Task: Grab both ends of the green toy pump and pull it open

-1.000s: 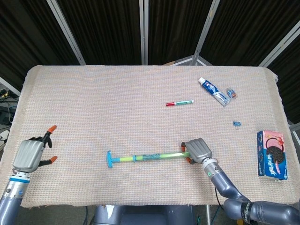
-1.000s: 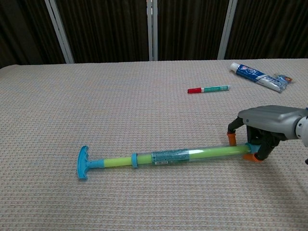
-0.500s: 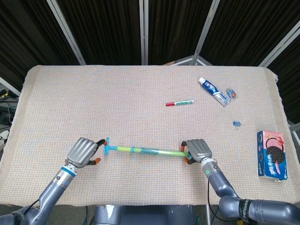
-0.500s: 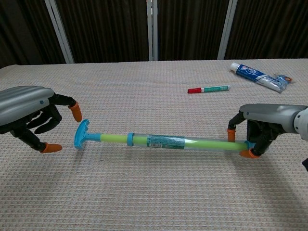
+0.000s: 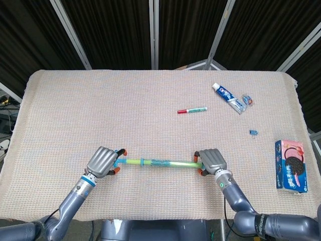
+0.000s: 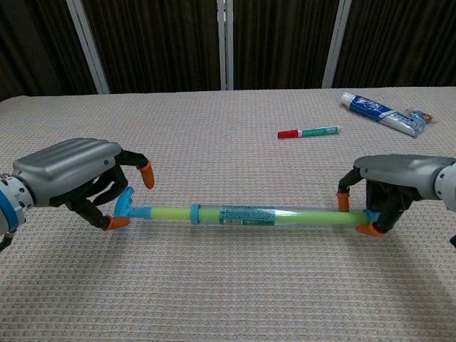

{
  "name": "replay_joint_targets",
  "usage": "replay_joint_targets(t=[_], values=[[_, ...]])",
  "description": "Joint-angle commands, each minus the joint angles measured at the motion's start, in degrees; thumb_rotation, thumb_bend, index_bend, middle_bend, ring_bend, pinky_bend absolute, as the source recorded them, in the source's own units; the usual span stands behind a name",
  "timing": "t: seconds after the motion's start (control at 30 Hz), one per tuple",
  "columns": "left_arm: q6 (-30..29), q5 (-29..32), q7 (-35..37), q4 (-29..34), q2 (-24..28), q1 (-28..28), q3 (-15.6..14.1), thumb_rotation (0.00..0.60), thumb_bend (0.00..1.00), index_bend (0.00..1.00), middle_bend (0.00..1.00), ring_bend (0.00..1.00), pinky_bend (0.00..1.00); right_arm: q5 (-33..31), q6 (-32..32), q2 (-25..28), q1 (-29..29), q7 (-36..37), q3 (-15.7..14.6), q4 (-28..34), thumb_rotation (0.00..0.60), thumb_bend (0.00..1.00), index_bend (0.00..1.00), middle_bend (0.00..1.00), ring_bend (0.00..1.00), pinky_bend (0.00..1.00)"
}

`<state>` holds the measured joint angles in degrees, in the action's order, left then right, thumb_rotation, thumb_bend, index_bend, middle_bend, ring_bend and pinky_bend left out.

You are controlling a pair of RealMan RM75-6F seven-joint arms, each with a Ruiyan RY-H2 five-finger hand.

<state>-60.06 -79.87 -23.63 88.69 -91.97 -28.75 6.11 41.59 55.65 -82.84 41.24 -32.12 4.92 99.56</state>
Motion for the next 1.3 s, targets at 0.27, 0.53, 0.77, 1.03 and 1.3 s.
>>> replay_joint_targets(t=[0.27,0.53,0.77,1.03,1.3], values=[[1.2,2.6,-0.2,-2.2,-2.1,-1.3,-0.2,0.600,0.32,0.38,0.83,0.81,1.00,0.7,0.9,-0.5,0.3,0.1,-0.5,0.0,0.600,0.46,0.66,0.99,1.00,1.00],[1.3,3.8,-0.1,-3.3,-3.2,-2.0,-0.6,0.600,0.34,0.40,0.83,0.81,1.00,0.9,1.2,-0.7,0.6,0.0,-0.9,0.2,0.600,0.46,0.66,0.99,1.00,1.00],[1.2,4.4,-0.4,-3.4,-3.5,-2.2,-0.9,0.600,0.35,0.43,0.83,0.81,1.00,1.1,1.4,-0.8,0.7,0.2,-1.0,0.3,0.600,0.46,0.66,0.99,1.00,1.00],[0.9,5.4,-1.3,-3.7,-4.2,-2.5,-1.3,0.600,0.39,0.45,0.83,0.81,1.00,1.2,1.5,-0.4,0.8,0.6,-1.1,0.5,0.600,0.47,0.67,0.99,1.00,1.00],[0.2,5.7,-1.7,-3.9,-4.5,-2.7,-1.5,0.600,0.39,0.47,0.83,0.81,1.00,1.3,1.5,-0.3,0.8,0.9,-1.3,0.4,0.600,0.47,0.67,0.99,1.00,1.00]])
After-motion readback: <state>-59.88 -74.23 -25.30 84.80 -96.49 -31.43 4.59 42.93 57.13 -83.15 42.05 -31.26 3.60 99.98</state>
